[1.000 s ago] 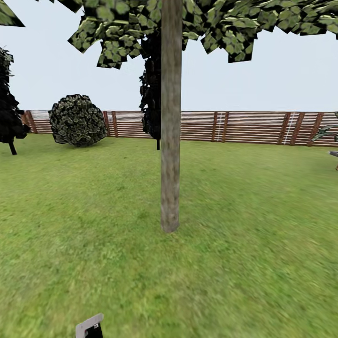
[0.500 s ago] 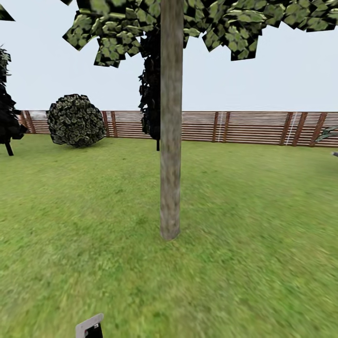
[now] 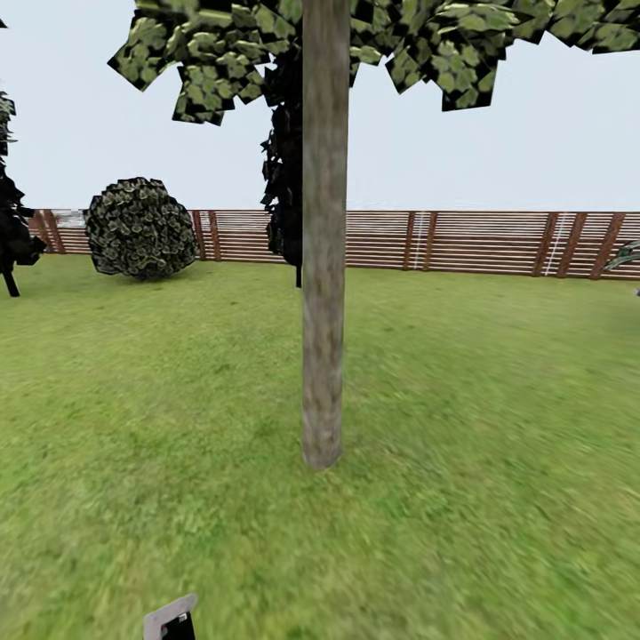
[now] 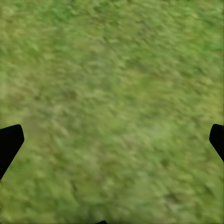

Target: In the garden, pick up the pesticide atomizer on the floor and spray pesticide onto both trees until each tree trunk is fully covered.

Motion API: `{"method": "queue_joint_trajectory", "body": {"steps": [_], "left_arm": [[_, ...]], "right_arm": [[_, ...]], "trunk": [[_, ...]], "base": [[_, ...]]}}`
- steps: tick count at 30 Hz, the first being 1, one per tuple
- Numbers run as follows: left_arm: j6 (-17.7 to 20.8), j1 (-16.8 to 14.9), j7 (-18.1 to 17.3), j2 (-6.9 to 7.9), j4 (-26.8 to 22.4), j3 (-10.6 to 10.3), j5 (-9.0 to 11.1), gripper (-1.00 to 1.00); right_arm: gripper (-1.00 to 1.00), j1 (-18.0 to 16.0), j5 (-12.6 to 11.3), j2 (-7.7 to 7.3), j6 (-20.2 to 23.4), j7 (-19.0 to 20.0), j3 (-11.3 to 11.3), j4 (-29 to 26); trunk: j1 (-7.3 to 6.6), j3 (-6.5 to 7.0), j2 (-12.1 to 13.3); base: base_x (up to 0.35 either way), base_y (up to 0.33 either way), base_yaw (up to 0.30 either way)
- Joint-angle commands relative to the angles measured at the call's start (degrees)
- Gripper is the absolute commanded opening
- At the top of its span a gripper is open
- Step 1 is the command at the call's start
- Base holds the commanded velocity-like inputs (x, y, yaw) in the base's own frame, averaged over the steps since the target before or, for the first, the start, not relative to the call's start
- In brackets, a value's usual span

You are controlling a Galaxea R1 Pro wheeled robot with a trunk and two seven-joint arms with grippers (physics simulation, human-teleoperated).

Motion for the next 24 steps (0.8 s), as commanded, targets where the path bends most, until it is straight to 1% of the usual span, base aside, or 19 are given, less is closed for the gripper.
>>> {"method": "queue_joint_trajectory", "body": {"steps": [1,4,9,12,13,15,16,17,18,19,20,24], "left_arm": [[-0.2,0.0,0.4,0.07,0.0,-0.5,0.3,-1.00],[-0.1,0.0,0.1,0.07,0.4,-0.8,0.1,-1.00],[0.4,-0.2,0.2,-0.07,3.1,-1.2,-0.1,-1.00],[0.5,-0.4,0.2,-0.14,3.5,-1.4,-0.3,-1.00],[0.7,-0.5,0.1,-0.15,3.5,-1.8,-0.3,-1.00],[1.3,-0.7,0.1,-0.18,3.6,-3.9,-0.3,-1.00],[1.8,-0.9,0.1,-0.18,3.4,-6.3,-0.5,-1.00],[2.0,-1.0,0.1,-0.17,3.1,-7.5,-0.6,-1.00],[2.4,-1.2,0.1,-0.13,1.7,-9.6,-0.7,-1.00],[2.8,-1.3,0.1,-0.07,0.7,-10.4,-0.7,-1.00],[3.6,-1.4,0.1,0.01,-1.6,-11.6,-0.8,-1.00],[6.4,-1.4,0.3,0.07,-6.4,-12.8,-0.9,-1.00]], "right_arm": [[1.00,0.0,-0.2,0.01,-0.2,0.3,-0.2,0.1],[1.00,0.0,-0.2,0.03,-0.2,0.3,-0.2,0.1],[1.00,0.0,-0.2,0.01,-0.2,0.3,-0.2,0.1],[1.00,0.0,-0.2,0.01,-0.2,0.3,-0.2,0.1],[1.00,0.0,-0.2,0.01,-0.2,0.3,-0.2,0.1],[1.00,0.0,-0.2,0.03,-0.2,0.3,-0.2,0.1],[1.00,0.0,-0.2,0.05,-0.2,0.3,-0.2,0.1],[1.00,0.0,-0.2,0.06,-0.3,0.3,-0.2,0.1],[1.00,0.0,-0.2,0.07,-0.3,0.3,-0.2,0.1],[1.00,0.0,-0.2,0.08,-0.3,0.3,-0.1,0.1],[1.00,0.0,-0.2,0.08,-0.3,0.3,-0.1,0.1],[1.00,0.0,-0.2,0.09,-0.3,0.3,-0.1,0.1]], "trunk": [[0.03,-0.02,0.0],[0.03,-0.02,0.0],[0.03,-0.02,0.0],[0.03,-0.02,0.0],[0.03,-0.02,0.0],[0.03,-0.02,0.0],[0.03,-0.02,0.0],[0.03,-0.02,0.0],[0.03,-0.02,0.0],[0.03,-0.02,0.0],[0.03,-0.02,0.0],[0.03,-0.02,0.0]], "base": [[0.139,0.000,0.000],[0.080,0.000,0.000],[0.024,0.000,0.000],[0.006,0.000,0.000],[0.004,0.000,0.000],[0.002,0.000,0.000],[0.001,0.000,0.000],[0.001,0.000,0.000],[0.000,0.000,0.000],[0.000,0.000,0.000],[0.000,0.000,0.000],[0.000,0.000,0.000]]}}
